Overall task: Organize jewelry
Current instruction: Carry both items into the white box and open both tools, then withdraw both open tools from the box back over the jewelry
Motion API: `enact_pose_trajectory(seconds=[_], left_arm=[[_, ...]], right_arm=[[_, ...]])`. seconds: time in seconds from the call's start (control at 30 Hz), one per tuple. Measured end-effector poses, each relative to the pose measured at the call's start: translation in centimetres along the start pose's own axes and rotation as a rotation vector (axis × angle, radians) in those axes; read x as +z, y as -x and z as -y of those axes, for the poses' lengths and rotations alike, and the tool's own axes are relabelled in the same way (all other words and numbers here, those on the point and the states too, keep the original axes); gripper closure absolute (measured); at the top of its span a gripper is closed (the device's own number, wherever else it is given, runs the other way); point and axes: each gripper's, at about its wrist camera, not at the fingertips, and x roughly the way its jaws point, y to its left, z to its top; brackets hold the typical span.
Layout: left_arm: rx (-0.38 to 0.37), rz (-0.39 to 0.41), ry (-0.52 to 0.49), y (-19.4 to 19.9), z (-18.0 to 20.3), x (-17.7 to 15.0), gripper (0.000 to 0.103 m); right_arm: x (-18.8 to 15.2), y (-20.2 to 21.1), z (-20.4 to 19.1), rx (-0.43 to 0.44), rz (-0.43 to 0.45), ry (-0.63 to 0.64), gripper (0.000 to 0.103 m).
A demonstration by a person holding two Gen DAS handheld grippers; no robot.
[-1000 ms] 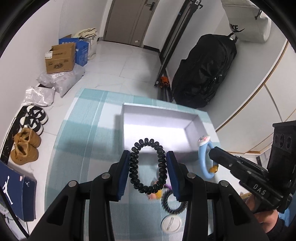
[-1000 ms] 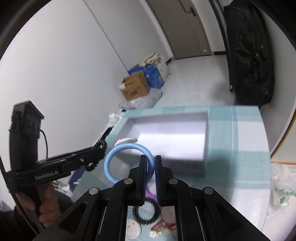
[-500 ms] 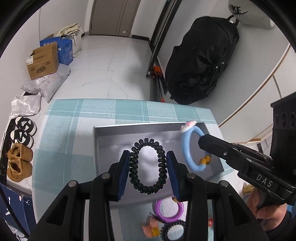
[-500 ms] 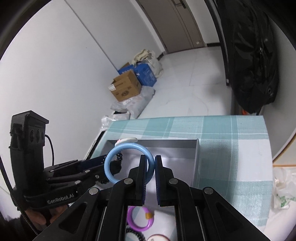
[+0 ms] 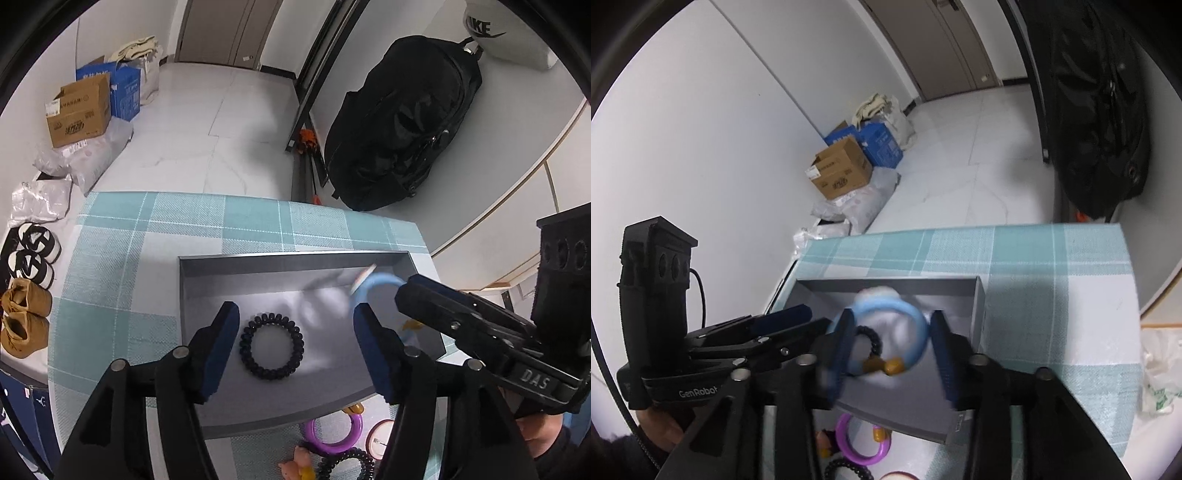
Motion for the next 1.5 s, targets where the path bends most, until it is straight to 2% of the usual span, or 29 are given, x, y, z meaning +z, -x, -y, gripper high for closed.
enact_pose_trajectory(seconds=[0.27, 0.4, 0.53, 0.73, 0.9, 1.07, 1.33, 1.5], left_arm=[[0.05, 0.023, -0.013, 0.6, 0.1, -0.3, 0.042], [0.064, 0.068, -0.019, 1.6, 0.1, -0.6, 0.042], [0.09, 0.123, -0.03, 2.8, 0.1, -1.6, 0.042], [0.134, 0.175, -0.056, 4.6, 0.8, -3.6, 0.042], [0.132, 0.167, -0.081, 5.6, 1.9, -5.6, 0.042], [0.118, 0.115, -0.05, 6.2, 2.2, -9.0, 0.041], [0.111, 0.036, -0.072, 5.9, 4.0, -12.3, 0.04], [0.115, -0.026, -0.109, 4.8, 5.0, -13.2, 0.04]], right_arm=[[-0.2, 0.8, 0.4, 0.021, 0.027, -0.023, 0.054], [-0.2, 1.6, 0.2, 0.029, 0.066, -0.021, 0.045], [-0.4, 2.4, 0.1, 0.033, 0.094, -0.017, 0.042], [-1.7, 4.6, 0.0, 0.012, 0.148, -0.021, 0.028], [-3.3, 6.5, -1.3, -0.021, 0.187, 0.027, 0.019], [-5.0, 7.7, -2.4, -0.035, 0.183, 0.094, 0.017], [-8.8, 8.4, -1.6, -0.06, 0.085, 0.044, 0.015], [-11.0, 8.1, -2.1, -0.108, 0.017, 0.081, 0.015]])
